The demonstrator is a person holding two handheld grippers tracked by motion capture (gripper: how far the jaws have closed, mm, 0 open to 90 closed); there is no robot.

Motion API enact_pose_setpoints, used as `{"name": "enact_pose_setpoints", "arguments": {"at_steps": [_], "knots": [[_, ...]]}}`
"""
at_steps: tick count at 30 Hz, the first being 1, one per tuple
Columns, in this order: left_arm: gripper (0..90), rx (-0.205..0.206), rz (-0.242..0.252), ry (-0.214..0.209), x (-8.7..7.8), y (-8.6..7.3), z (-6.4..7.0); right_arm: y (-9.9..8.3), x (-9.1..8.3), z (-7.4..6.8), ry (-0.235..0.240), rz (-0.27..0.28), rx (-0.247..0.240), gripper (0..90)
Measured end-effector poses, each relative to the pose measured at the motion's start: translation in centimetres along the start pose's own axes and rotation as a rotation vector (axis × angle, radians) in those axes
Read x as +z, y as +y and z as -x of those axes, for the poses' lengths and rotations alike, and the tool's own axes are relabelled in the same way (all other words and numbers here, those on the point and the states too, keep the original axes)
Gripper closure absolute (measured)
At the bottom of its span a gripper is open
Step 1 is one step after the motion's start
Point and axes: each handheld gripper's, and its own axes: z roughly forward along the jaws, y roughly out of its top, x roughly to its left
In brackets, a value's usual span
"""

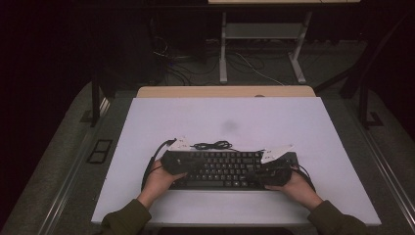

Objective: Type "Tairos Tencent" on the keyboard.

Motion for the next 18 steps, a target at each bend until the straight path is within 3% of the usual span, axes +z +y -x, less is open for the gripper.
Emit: {"name": "enact_pose_setpoints", "arguments": {"at_steps": [18], "knots": [[89.4,0.011,-0.034,0.006,0.57,-0.21,0.06,-0.02,-0.01,-0.03,-0.001,-0.001,-0.003,89.1]]}}
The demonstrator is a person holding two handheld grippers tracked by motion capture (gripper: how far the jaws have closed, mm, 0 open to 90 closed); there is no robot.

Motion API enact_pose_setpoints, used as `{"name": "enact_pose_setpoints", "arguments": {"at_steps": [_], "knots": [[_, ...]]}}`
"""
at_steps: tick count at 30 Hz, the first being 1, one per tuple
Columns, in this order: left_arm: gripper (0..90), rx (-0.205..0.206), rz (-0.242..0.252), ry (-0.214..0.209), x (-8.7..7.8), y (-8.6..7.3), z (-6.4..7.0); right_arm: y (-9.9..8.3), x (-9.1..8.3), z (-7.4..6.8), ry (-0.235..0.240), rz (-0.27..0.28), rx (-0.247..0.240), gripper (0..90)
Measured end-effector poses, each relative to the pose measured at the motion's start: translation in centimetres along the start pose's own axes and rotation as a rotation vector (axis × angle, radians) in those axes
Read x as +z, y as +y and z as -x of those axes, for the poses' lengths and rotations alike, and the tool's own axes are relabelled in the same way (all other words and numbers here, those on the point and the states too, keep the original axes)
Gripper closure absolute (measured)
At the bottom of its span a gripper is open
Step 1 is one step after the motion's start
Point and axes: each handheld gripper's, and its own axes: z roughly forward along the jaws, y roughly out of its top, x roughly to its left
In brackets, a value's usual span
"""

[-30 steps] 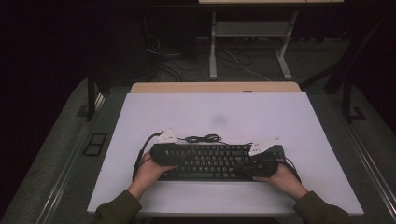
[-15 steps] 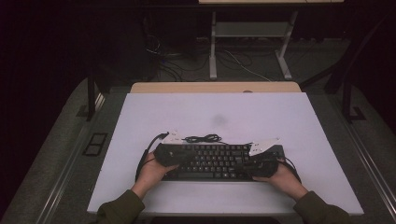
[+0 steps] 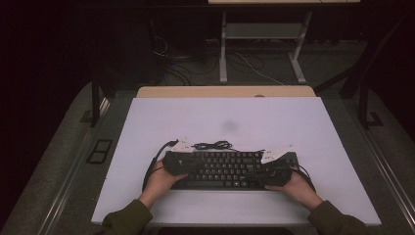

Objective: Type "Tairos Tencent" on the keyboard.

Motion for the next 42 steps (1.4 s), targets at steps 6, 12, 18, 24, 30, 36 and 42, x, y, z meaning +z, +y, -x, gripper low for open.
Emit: {"name": "enact_pose_setpoints", "arguments": {"at_steps": [6,12,18,24,30,36,42], "knots": [[89.3,-0.006,0.013,-0.001,-0.3,0.1,0.0,0.0,0.0,0.0,0.001,0.001,0.002,89.1],[89.2,-0.011,0.049,0.004,-1.2,0.4,-0.1,0.0,0.0,0.0,0.001,0.001,0.002,89.1],[76.7,-0.045,0.083,0.006,-1.7,0.1,-0.4,0.0,0.0,0.0,0.002,0.001,0.002,89.1],[51.7,-0.052,0.122,0.003,-2.5,0.0,-0.2,0.0,0.0,0.0,0.001,0.000,0.000,89.1],[33.4,-0.047,0.151,0.025,-3.5,-0.6,-0.2,0.0,0.0,0.0,-0.001,-0.001,-0.005,89.1],[31.8,-0.055,0.157,0.023,-4.0,-1.0,-0.2,0.4,-0.4,-0.1,-0.013,0.014,-0.010,89.0],[30.5,-0.060,0.162,0.022,-4.2,-1.3,-0.2,0.8,-0.8,-0.1,-0.007,0.049,-0.001,85.1]]}}
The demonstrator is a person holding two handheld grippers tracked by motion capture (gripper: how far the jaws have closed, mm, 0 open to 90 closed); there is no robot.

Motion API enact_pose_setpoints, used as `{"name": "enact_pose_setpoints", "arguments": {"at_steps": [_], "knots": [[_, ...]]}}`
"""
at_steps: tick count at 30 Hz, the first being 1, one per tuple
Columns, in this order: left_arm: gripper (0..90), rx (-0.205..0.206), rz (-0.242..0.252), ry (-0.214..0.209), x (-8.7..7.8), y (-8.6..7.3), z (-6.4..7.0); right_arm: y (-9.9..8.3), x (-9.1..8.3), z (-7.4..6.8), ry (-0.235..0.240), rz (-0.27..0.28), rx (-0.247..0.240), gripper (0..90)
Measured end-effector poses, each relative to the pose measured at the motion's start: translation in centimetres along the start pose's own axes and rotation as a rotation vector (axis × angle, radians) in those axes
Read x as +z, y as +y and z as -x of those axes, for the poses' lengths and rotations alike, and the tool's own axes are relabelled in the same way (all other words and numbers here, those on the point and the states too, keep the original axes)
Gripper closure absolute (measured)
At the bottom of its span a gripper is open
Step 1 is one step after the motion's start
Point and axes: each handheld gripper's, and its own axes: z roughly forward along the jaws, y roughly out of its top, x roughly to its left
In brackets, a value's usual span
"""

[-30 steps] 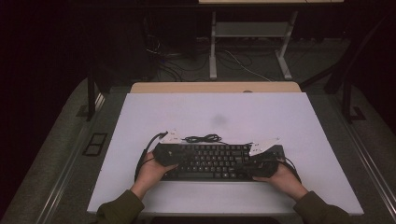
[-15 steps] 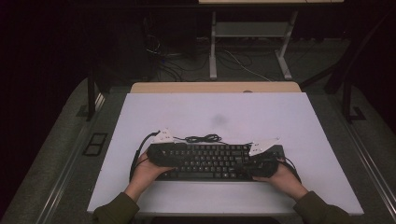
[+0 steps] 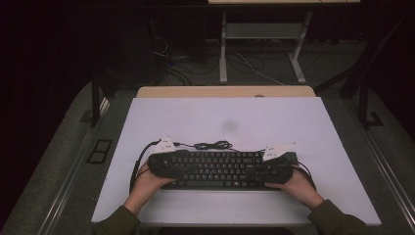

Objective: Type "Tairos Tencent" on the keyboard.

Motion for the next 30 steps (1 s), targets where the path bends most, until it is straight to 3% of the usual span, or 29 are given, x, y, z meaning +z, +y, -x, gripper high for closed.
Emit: {"name": "enact_pose_setpoints", "arguments": {"at_steps": [9,19,25,30], "knots": [[29.6,-0.005,0.003,0.007,-0.4,-0.3,0.1,0.8,0.2,0.2,0.002,0.037,0.019,61.1],[28.9,-0.016,0.011,0.016,-0.8,-0.8,0.1,2.1,0.9,0.7,-0.030,0.090,0.051,35.1],[28.9,-0.016,0.009,0.016,-0.8,-0.9,0.1,2.8,1.2,1.1,-0.038,0.127,0.080,28.6],[29.7,-0.011,0.007,0.019,-0.7,-1.0,0.1,3.3,1.7,1.3,-0.040,0.132,0.075,27.4]]}}
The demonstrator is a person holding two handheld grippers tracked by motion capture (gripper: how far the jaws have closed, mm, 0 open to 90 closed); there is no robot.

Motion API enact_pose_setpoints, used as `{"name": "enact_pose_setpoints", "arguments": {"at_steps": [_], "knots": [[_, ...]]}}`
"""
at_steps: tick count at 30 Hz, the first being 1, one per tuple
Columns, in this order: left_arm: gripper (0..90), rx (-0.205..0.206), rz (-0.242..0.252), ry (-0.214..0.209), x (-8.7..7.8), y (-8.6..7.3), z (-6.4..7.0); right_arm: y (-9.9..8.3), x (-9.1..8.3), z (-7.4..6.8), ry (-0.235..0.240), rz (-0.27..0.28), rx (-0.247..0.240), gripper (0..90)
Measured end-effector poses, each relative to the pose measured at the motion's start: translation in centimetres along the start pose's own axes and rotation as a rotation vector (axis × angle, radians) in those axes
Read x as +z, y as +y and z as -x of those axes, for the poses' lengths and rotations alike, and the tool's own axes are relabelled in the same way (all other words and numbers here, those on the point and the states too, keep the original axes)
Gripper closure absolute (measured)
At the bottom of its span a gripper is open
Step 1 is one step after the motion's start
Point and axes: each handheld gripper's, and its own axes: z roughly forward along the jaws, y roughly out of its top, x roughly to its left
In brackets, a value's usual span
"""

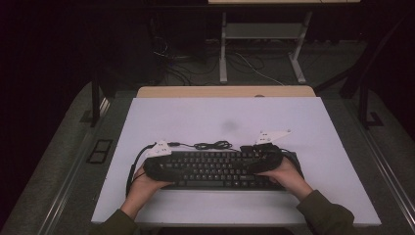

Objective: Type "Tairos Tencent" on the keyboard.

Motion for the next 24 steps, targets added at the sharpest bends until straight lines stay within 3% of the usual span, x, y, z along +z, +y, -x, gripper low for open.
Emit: {"name": "enact_pose_setpoints", "arguments": {"at_steps": [7,19,24], "knots": [[40.8,-0.004,-0.001,0.011,0.21,-0.16,-0.21,0.34,0.61,-0.11,0.001,0.014,-0.006,27.2],[82.7,-0.008,-0.033,0.037,0.53,-0.17,-0.85,-0.01,0.95,-0.09,0.006,0.003,-0.009,27.1],[89.2,0.003,-0.049,0.032,0.94,0.02,-0.85,-0.05,1.01,-0.11,0.007,0.001,-0.009,27.1]]}}
